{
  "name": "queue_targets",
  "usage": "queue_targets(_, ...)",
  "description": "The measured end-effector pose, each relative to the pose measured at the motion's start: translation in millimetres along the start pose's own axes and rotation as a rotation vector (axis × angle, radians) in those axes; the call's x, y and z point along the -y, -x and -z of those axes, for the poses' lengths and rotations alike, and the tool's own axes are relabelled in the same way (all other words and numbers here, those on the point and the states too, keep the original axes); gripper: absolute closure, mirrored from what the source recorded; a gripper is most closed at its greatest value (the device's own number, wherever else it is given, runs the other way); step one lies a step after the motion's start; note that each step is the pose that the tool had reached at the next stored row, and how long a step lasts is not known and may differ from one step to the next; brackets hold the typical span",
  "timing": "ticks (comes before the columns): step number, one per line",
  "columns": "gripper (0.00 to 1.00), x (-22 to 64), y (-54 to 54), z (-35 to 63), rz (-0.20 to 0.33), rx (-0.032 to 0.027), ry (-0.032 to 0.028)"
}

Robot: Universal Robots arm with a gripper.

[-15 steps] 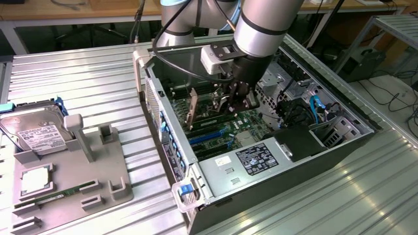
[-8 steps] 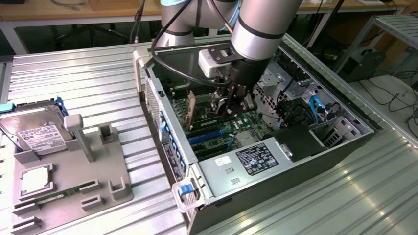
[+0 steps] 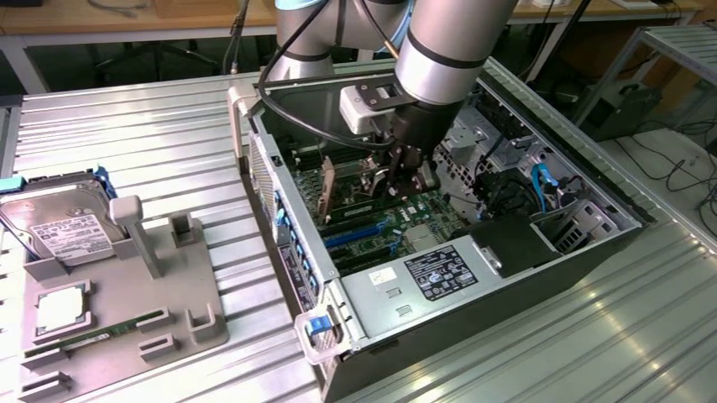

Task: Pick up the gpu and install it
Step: 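Insert the gpu into the slot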

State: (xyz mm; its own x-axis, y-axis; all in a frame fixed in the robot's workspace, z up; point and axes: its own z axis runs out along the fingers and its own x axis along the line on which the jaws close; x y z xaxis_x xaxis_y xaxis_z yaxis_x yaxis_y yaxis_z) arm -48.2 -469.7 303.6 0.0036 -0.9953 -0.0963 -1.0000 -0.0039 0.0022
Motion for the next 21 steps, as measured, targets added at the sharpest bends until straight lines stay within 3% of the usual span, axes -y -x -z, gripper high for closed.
queue_targets(21,0.72,0.1,-1.9,-0.1,-0.001,-0.0018,0.0001)
